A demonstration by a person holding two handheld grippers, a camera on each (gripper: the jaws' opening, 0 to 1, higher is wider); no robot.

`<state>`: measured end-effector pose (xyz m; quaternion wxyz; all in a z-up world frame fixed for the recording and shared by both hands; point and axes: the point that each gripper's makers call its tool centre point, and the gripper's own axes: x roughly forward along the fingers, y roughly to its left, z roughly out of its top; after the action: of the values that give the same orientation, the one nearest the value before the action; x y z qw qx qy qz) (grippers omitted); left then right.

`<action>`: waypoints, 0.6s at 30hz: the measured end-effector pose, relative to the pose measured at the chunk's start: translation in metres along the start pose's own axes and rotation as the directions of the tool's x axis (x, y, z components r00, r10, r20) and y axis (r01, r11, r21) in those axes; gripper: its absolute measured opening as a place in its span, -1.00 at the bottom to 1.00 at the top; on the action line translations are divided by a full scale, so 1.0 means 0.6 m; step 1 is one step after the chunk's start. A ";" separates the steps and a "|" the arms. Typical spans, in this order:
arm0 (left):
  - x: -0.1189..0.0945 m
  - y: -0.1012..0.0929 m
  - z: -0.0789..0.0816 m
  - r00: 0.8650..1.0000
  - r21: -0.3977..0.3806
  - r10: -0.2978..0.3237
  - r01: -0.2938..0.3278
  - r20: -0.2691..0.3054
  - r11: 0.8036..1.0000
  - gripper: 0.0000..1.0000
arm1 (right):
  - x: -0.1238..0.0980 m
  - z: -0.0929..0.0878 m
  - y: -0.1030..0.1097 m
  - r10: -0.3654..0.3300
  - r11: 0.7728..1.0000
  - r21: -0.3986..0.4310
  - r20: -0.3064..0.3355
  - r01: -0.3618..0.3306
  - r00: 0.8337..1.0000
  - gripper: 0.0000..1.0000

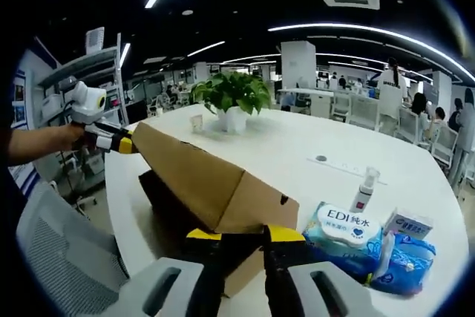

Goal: Operate the shoe box by opening the lid, removing the specified soft item, and placing it in the target area until the item is outside and the box remains undamaged.

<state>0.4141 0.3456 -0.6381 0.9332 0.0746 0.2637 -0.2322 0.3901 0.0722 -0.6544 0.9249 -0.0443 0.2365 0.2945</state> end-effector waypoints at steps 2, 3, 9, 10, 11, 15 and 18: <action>0.000 -0.002 -0.004 1.000 0.002 -0.001 0.001 -0.005 1.000 -0.55 | 0.000 -0.003 0.002 0.005 1.000 -0.006 -0.001 -0.005 1.000 -0.68; 0.000 -0.003 -0.007 1.000 0.000 -0.002 0.002 -0.008 1.000 -0.54 | 0.000 -0.006 0.003 0.009 1.000 -0.007 -0.002 -0.009 1.000 -0.67; 0.003 -0.008 -0.020 1.000 0.000 -0.015 0.015 -0.025 1.000 -0.51 | -0.001 -0.016 0.010 0.030 0.999 -0.019 -0.014 -0.030 0.999 -0.60; 0.003 -0.009 -0.023 0.999 0.000 -0.016 0.016 -0.028 1.000 -0.50 | 0.000 -0.019 0.010 0.030 0.999 -0.030 -0.019 -0.031 0.999 -0.60; 0.004 -0.009 -0.024 0.999 0.000 -0.018 0.018 -0.030 1.000 -0.50 | 0.000 -0.021 0.011 0.032 0.999 -0.032 -0.021 -0.033 0.999 -0.60; 0.005 -0.012 -0.031 0.999 0.003 -0.024 0.024 -0.040 1.000 -0.48 | 0.001 -0.029 0.012 0.040 0.999 -0.026 -0.032 -0.041 0.999 -0.58; 0.006 -0.016 -0.038 0.998 0.016 -0.032 0.033 -0.052 0.999 -0.45 | 0.002 -0.035 0.013 0.045 0.999 -0.025 -0.044 -0.047 0.998 -0.56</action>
<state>0.4021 0.3417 -0.6595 0.9216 0.0842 0.2868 -0.2477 0.3778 0.0749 -0.6734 0.9118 -0.0573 0.2536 0.3177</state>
